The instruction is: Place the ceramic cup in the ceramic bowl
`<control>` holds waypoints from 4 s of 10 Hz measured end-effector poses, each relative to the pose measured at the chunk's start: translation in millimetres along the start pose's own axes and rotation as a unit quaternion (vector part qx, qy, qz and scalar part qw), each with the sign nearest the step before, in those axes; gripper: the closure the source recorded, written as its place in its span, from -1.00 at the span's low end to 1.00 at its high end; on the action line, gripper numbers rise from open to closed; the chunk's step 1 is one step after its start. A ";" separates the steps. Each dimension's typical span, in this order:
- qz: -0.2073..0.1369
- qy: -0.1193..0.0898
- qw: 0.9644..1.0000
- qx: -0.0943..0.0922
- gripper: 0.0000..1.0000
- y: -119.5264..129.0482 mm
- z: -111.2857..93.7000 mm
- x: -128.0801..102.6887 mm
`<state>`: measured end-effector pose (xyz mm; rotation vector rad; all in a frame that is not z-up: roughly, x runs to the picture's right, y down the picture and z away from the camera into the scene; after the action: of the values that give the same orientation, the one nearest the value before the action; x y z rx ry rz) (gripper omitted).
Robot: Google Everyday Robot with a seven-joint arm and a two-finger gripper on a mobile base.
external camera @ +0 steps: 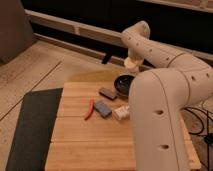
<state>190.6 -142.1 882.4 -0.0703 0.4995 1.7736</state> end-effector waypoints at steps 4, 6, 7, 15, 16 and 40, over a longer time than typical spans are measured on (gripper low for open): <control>-0.027 0.062 0.997 -0.028 1.00 37.5 19.3 35.4; -0.050 0.089 0.994 -0.029 1.00 44.1 22.2 51.1; -0.052 0.100 0.993 -0.029 1.00 43.5 23.8 56.3; -0.041 0.117 0.992 -0.037 1.00 33.5 32.2 62.0; -0.041 0.117 0.992 -0.037 1.00 33.3 32.4 62.1; -0.016 0.173 0.980 -0.097 -0.60 8.2 106.7 79.6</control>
<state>184.4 -31.6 956.9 -0.5277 0.5677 1.7820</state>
